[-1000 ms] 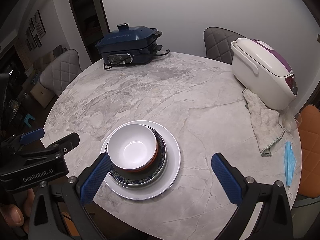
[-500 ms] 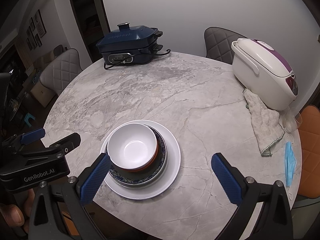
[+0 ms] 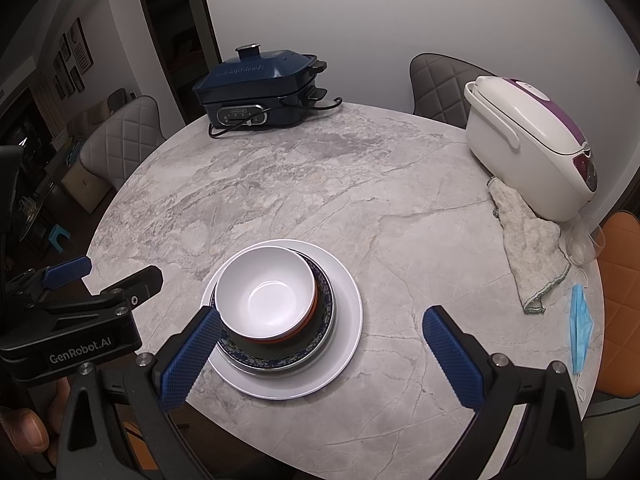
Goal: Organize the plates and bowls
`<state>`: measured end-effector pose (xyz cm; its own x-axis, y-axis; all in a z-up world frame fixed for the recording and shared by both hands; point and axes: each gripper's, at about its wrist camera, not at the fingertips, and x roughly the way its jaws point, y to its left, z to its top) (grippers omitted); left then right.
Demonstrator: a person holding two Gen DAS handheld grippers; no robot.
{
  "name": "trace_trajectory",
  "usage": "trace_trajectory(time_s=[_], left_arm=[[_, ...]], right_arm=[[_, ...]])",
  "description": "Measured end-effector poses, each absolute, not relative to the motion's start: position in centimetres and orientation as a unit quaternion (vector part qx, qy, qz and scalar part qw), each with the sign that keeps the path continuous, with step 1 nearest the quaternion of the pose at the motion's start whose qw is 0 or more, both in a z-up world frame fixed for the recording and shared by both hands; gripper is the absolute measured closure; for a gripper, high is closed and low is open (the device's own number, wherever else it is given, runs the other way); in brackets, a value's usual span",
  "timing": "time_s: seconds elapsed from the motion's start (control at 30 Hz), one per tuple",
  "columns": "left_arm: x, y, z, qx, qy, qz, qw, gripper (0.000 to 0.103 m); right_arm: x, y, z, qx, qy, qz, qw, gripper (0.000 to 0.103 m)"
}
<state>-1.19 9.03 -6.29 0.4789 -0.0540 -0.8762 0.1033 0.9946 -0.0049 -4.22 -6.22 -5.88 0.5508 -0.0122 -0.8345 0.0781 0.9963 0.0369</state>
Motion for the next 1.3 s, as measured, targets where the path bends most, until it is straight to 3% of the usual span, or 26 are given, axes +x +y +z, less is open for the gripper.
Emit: trace_trajectory(time_s=[1.3], left_arm=[[-0.86,9.11,-6.87,0.021,0.504,-0.047,0.862,0.001]], right_arm=[[-4.12,-6.20,-5.94,0.034,0.475,-0.025,0.879,0.000]])
